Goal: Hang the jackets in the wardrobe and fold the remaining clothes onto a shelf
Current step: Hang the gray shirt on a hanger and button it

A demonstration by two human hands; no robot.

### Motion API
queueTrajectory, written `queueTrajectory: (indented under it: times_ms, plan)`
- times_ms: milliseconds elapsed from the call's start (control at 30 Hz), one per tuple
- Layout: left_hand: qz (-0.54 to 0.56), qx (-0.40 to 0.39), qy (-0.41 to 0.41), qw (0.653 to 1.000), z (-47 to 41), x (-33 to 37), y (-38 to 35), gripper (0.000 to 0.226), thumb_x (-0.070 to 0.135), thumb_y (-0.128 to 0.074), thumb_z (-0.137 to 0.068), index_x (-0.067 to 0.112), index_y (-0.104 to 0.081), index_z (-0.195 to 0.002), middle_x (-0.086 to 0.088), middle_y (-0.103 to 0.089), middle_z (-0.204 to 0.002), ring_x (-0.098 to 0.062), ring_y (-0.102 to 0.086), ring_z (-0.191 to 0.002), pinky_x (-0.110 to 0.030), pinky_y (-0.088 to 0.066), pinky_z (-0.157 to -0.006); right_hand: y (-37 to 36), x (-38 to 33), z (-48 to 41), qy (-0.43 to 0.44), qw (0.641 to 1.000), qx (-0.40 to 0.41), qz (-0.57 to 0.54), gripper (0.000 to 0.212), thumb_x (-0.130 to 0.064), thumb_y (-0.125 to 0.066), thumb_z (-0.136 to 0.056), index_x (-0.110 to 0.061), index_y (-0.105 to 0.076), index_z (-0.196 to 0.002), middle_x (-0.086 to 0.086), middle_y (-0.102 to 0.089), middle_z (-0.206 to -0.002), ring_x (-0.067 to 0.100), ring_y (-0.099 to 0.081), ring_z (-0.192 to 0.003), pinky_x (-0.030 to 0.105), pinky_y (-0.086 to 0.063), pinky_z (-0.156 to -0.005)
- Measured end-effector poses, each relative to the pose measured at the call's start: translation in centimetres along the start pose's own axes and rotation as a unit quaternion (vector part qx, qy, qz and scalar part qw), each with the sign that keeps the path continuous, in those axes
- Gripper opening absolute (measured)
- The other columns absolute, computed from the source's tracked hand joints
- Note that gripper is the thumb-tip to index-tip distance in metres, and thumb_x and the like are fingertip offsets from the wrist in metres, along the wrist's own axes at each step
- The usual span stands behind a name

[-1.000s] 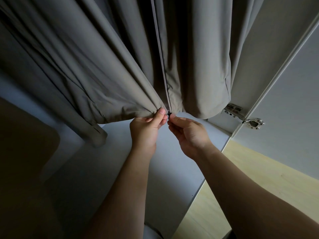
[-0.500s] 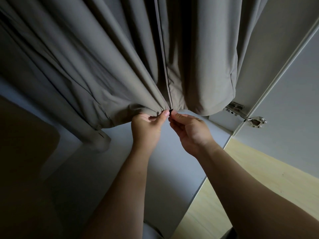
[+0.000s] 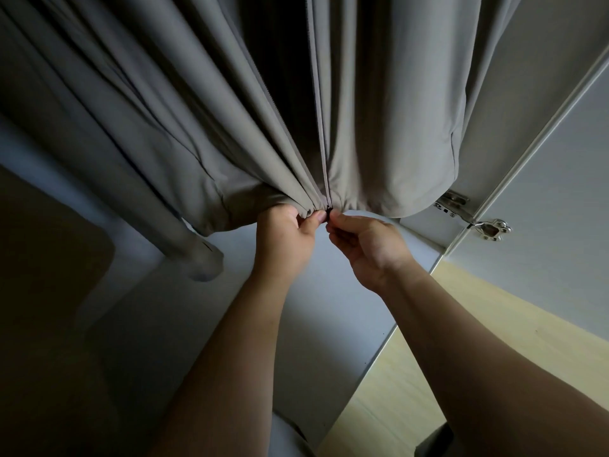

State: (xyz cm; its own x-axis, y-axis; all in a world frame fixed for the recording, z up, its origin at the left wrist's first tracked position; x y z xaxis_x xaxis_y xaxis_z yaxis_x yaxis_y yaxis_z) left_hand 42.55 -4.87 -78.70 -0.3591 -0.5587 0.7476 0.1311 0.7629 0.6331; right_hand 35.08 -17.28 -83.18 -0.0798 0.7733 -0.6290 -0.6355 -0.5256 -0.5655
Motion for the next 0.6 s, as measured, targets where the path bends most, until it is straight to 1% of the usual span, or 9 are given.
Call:
queueTrajectory:
  times_ms: [133,233,267,333,400,467,533,567,600]
  plan:
    - [-0.009,0.006,-0.027,1.0,0.0,0.6,0.1,0.036,0.024,-0.077,-0.089,-0.005,-0.066,-0.069,-0.013,-0.067,-0.064,-0.031,-0.061,-0.06,-0.035,-0.045,-0.055,0.0,0.0,-0.1,-0.001,1.0,0.0,0.007,0.01,-0.002,-0.079,-0.082,0.003,-0.074,-0.088,0.014,-0.074,-0.085,0.018,-0.072,-0.077,0.022,-0.057,-0.072]
    - [0.004,-0.006,0.002,1.0,0.1,0.7,-0.3,0.044,0.029,-0.073,-0.093,-0.006,-0.063,-0.067,-0.015,-0.064,-0.062,-0.034,-0.061,-0.061,-0.04,-0.047,-0.057,-0.2,-0.1,0.0,-0.002,1.0,-0.012,-0.016,0.004,-0.004,-0.078,-0.083,-0.003,-0.08,-0.08,0.012,-0.075,-0.09,0.016,-0.073,-0.08,0.021,-0.057,-0.074]
    - [0.016,-0.005,0.017,1.0,0.2,0.6,-0.5,0.048,0.03,-0.072,-0.093,-0.002,-0.056,-0.06,-0.011,-0.059,-0.056,-0.029,-0.056,-0.056,-0.038,-0.043,-0.054,-0.3,-0.2,0.1,0.0,1.0,-0.015,-0.019,0.004,-0.005,-0.078,-0.084,-0.005,-0.081,-0.08,0.011,-0.076,-0.09,0.016,-0.072,-0.081,0.022,-0.057,-0.074]
    - [0.041,0.0,0.047,0.998,0.2,0.4,-0.8,0.053,0.031,-0.07,-0.094,0.013,-0.042,-0.053,0.004,-0.047,-0.049,-0.009,-0.044,-0.046,-0.025,-0.032,-0.05,-0.5,-0.6,0.2,0.022,0.999,-0.022,0.012,0.004,-0.008,-0.078,-0.085,-0.008,-0.08,-0.081,0.009,-0.075,-0.089,0.016,-0.071,-0.081,0.023,-0.057,-0.074]
    - [0.052,-0.001,0.071,0.996,0.2,0.0,-1.0,0.051,0.032,-0.069,-0.095,0.017,-0.04,-0.055,0.008,-0.047,-0.051,-0.004,-0.043,-0.045,-0.019,-0.028,-0.048,-0.6,-1.0,0.3,0.07,0.993,-0.019,0.094,0.01,-0.014,-0.078,-0.086,-0.009,-0.08,-0.078,0.009,-0.073,-0.085,0.018,-0.069,-0.08,0.028,-0.058,-0.076]
    - [0.051,-0.004,0.073,0.996,0.1,-0.3,-1.1,0.042,0.032,-0.068,-0.096,0.01,-0.056,-0.062,0.002,-0.061,-0.06,-0.005,-0.055,-0.055,-0.025,-0.038,-0.056,-0.7,-1.5,0.6,0.136,0.963,-0.001,0.234,0.021,-0.025,-0.075,-0.089,-0.009,-0.077,-0.076,0.005,-0.066,-0.076,0.016,-0.06,-0.071,0.031,-0.053,-0.069]
    - [0.045,0.0,0.051,0.998,0.1,-0.2,-1.0,0.034,0.029,-0.067,-0.097,0.001,-0.071,-0.078,-0.007,-0.075,-0.077,-0.02,-0.069,-0.072,-0.032,-0.048,-0.069,-1.0,-1.6,0.8,0.177,0.908,0.015,0.38,0.031,-0.037,-0.065,-0.093,-0.012,-0.07,-0.077,-0.008,-0.057,-0.065,0.007,-0.047,-0.06,0.023,-0.04,-0.057]
    - [0.041,0.005,0.035,0.999,0.2,-0.2,-0.9,0.033,0.027,-0.068,-0.097,-0.001,-0.073,-0.081,-0.008,-0.076,-0.079,-0.024,-0.07,-0.075,-0.032,-0.049,-0.07,-1.2,-1.6,0.8,0.172,0.889,0.016,0.424,0.033,-0.039,-0.059,-0.095,-0.014,-0.066,-0.075,-0.013,-0.054,-0.061,0.005,-0.044,-0.056,0.021,-0.037,-0.055]
    - [0.035,0.01,0.017,0.999,0.3,-0.2,-0.9,0.031,0.026,-0.068,-0.097,-0.002,-0.074,-0.082,-0.01,-0.076,-0.079,-0.027,-0.07,-0.074,-0.034,-0.05,-0.07,-1.5,-1.5,0.8,0.154,0.883,0.007,0.443,0.033,-0.037,-0.054,-0.097,-0.016,-0.06,-0.072,-0.013,-0.052,-0.058,0.006,-0.042,-0.055,0.023,-0.036,-0.056]
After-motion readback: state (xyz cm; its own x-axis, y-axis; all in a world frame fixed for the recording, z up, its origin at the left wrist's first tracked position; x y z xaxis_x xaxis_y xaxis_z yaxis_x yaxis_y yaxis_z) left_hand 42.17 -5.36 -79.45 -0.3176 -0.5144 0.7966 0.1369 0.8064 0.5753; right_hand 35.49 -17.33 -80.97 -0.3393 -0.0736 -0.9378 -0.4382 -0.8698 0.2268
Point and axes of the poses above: each hand's wrist, its own z-axis away from the middle knuckle, its own y-axis out of the back of the hand, x = y × z, the point moved 4 cm from there along -z, towards the middle knuckle
